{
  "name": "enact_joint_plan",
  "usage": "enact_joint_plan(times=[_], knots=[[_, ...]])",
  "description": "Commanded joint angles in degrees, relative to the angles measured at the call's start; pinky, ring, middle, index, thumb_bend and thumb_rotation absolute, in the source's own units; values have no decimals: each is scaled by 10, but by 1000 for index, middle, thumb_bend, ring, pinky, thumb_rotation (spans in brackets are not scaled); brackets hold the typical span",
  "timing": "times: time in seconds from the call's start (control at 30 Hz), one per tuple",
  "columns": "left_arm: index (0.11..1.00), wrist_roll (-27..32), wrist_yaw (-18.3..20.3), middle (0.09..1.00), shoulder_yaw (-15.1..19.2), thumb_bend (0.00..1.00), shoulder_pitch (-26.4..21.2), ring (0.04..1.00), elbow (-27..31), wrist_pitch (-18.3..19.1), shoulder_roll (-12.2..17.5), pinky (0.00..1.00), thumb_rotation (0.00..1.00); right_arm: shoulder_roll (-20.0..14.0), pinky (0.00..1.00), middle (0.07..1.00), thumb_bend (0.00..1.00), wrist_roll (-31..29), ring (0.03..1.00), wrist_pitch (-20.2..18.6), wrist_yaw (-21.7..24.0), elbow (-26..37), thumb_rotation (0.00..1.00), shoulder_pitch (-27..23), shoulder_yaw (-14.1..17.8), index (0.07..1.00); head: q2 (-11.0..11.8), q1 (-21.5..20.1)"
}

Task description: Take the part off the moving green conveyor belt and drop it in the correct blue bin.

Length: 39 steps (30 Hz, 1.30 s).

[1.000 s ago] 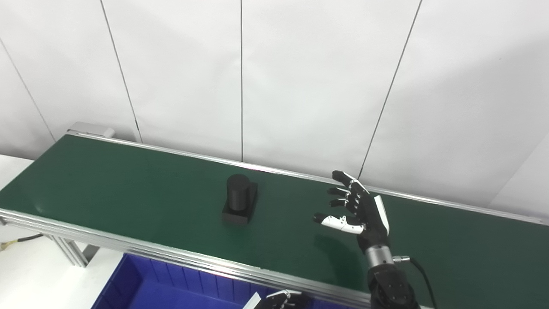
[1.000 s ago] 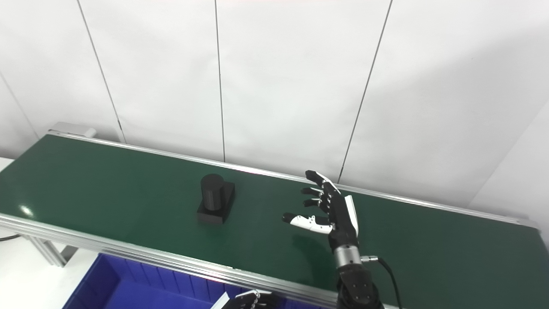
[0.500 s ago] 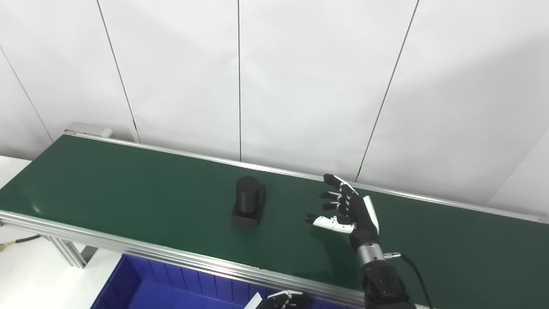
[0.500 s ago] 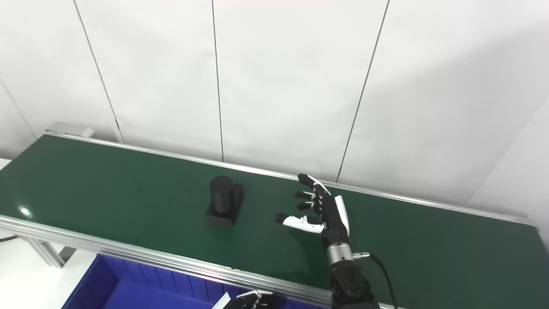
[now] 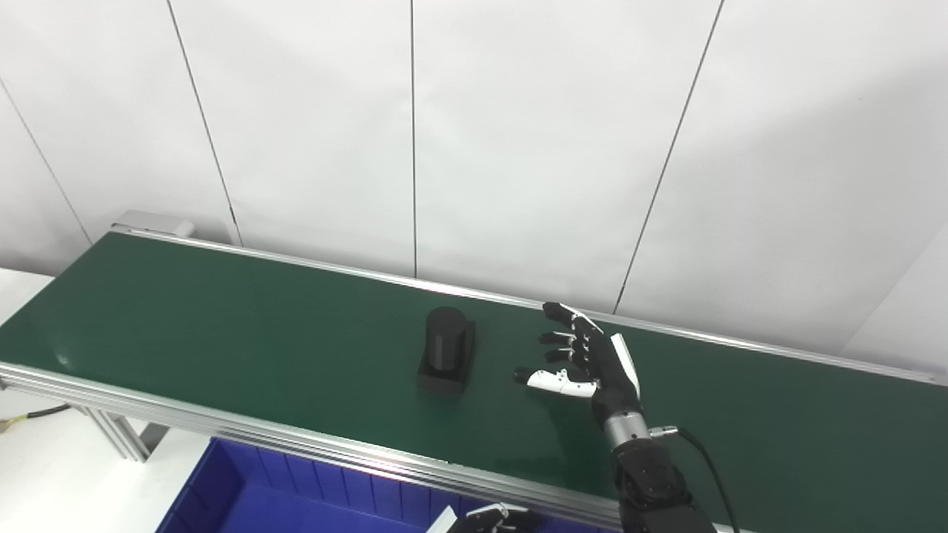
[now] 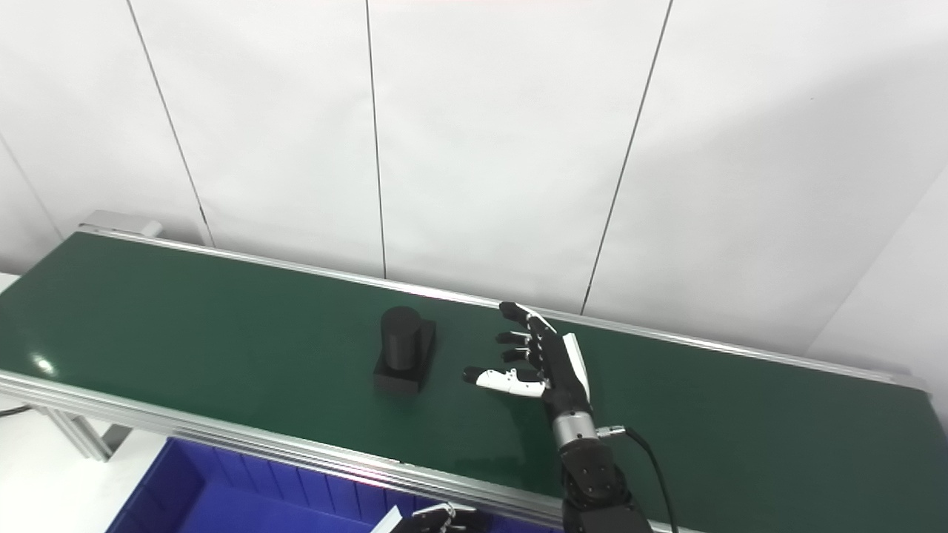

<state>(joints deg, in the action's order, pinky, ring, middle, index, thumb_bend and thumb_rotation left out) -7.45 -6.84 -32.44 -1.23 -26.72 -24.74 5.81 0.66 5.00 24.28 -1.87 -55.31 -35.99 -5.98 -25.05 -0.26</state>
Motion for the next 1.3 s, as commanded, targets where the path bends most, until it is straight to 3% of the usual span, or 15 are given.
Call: enact_joint_plan(times=[0.0, 0.73, 1.27], knots=[[732, -3, -14, 752, -1, 1000, -3, 707, 16, -22, -3, 622, 0, 5, 596, 850, 999, 1, 710, 26, -8, 7, 181, -35, -4, 809, -1, 1], [740, -2, -11, 763, 1, 1000, 3, 717, 26, -22, -5, 640, 0, -6, 557, 848, 1000, 6, 698, 26, -22, -31, 211, -50, -5, 808, -7, 3], [751, -3, -11, 764, 0, 1000, 9, 717, 33, -22, -2, 642, 0, -19, 605, 850, 986, 6, 710, 26, -26, -48, 180, -53, -3, 815, -12, 0]])
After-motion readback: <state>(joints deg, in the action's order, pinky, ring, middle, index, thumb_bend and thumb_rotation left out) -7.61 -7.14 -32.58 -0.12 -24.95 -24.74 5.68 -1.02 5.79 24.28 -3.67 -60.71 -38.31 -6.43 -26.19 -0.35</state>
